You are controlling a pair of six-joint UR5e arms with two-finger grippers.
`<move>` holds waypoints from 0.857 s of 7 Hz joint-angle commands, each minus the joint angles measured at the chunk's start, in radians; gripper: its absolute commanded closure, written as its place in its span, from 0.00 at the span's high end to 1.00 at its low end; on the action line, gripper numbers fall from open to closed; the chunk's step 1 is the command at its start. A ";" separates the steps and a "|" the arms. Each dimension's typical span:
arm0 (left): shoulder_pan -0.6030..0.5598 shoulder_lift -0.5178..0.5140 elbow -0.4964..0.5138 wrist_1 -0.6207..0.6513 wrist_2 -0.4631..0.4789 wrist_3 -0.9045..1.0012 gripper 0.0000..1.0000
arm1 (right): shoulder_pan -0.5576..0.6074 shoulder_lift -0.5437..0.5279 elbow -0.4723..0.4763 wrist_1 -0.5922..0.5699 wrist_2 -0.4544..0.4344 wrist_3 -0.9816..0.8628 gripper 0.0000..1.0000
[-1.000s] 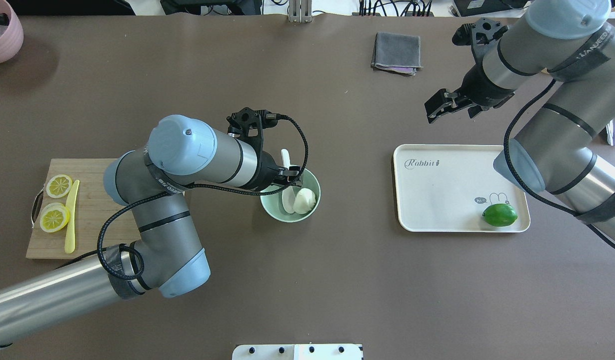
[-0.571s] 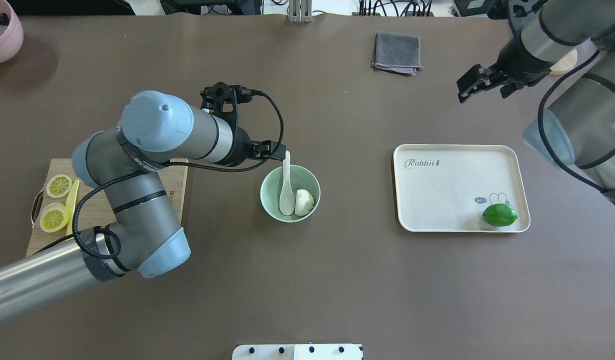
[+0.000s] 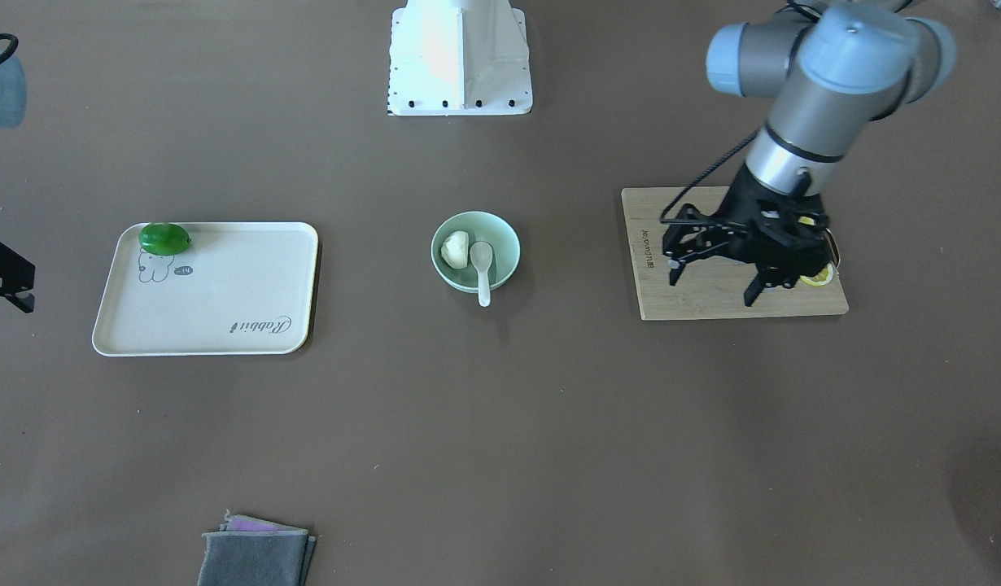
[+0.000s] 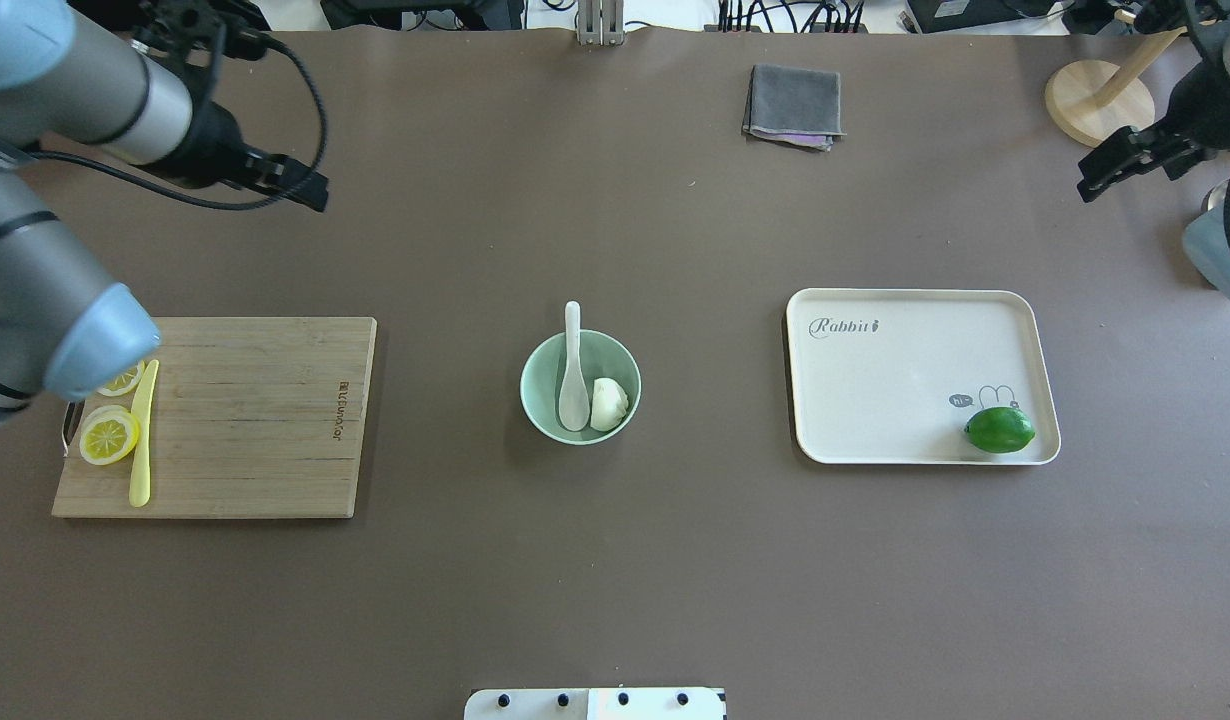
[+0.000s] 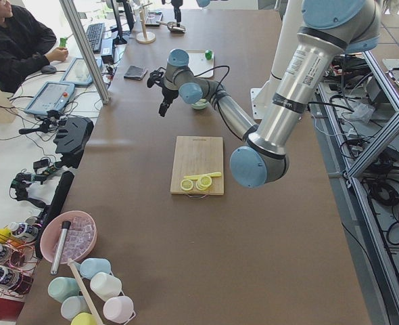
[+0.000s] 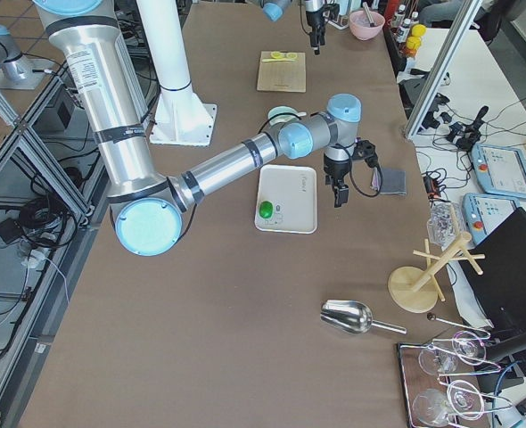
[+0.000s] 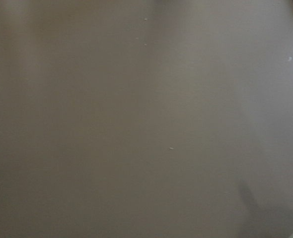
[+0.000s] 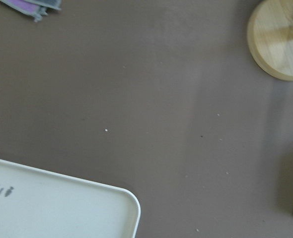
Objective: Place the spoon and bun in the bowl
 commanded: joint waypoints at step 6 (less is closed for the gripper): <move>-0.534 0.323 0.123 -0.004 -0.201 0.425 0.98 | 0.339 -0.251 -0.110 0.007 0.146 -0.348 1.00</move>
